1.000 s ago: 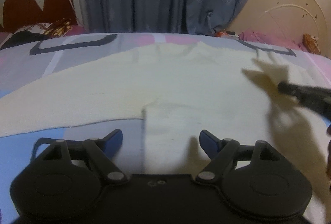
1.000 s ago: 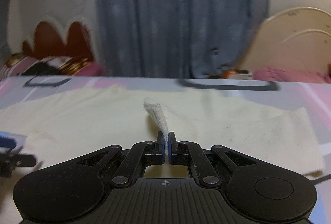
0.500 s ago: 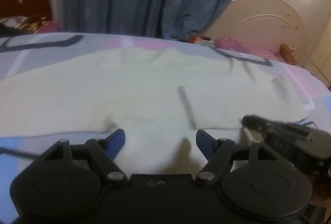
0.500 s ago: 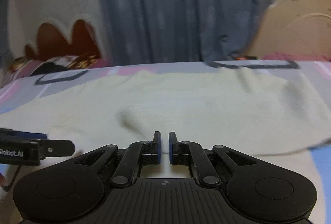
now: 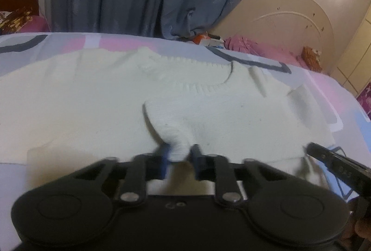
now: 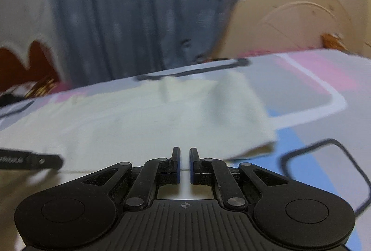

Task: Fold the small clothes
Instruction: 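Fold the held sleeve across the sweater body with the right gripper and release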

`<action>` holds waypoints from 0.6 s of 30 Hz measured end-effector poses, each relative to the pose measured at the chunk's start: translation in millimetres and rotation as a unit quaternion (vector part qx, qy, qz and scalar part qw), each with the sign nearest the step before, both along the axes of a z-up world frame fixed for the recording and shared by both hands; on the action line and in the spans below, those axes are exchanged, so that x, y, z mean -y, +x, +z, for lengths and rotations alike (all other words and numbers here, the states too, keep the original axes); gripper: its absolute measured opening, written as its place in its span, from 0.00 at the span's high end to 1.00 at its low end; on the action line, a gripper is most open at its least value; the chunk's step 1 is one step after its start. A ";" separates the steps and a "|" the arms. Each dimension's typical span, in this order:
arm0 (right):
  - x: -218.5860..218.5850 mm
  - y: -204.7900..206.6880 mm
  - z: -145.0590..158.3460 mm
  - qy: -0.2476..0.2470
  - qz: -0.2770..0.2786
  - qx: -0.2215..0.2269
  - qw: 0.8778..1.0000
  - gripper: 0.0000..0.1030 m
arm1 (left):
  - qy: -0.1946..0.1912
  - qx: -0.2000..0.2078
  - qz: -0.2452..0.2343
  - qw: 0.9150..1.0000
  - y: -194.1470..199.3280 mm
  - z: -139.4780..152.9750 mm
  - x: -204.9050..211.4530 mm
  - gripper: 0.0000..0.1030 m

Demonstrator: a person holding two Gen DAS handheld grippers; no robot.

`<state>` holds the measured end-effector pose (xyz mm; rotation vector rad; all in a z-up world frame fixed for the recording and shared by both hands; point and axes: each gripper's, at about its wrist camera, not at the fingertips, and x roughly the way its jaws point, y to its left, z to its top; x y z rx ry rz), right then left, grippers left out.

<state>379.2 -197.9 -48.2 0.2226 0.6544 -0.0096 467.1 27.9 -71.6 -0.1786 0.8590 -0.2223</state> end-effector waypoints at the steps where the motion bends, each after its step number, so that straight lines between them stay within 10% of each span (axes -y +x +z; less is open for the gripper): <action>1: 6.8 -0.4 0.3 0.001 -0.010 -0.001 1.000 0.95 | -0.003 0.006 0.002 1.000 -0.6 2.1 -2.6 0.92; 18: 58.5 -7.4 -3.9 0.053 -0.047 0.001 0.997 0.95 | 0.054 0.032 0.059 0.996 -3.6 13.8 -69.0 0.93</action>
